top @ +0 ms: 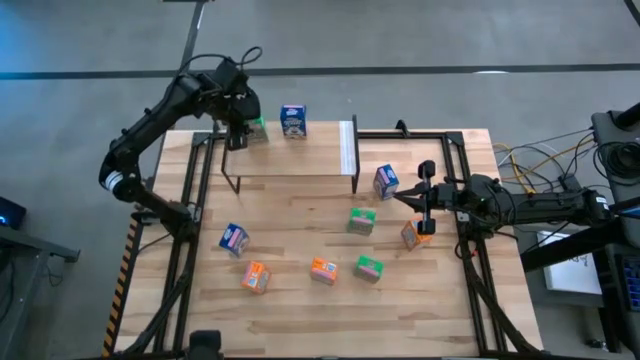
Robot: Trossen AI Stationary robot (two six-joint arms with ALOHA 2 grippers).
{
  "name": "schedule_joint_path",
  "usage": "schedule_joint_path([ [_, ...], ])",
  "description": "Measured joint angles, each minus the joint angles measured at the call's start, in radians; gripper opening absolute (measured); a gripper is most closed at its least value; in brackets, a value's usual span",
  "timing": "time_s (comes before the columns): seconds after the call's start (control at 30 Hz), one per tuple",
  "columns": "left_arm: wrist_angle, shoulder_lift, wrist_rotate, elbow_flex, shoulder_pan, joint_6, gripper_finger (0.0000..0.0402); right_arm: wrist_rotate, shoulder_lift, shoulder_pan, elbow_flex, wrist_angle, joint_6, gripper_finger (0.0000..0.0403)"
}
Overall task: Stack cereal on shelf
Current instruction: Put the top left green cereal box on the shelf
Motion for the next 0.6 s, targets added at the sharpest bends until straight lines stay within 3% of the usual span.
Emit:
schedule_joint_path([
  [0.6, 0.024, 0.047, 0.020, 0.001, 0.022, -0.003, 0.0142, 0.000, 0.000, 0.000, 0.000, -0.012, 0.008, 0.0012],
])
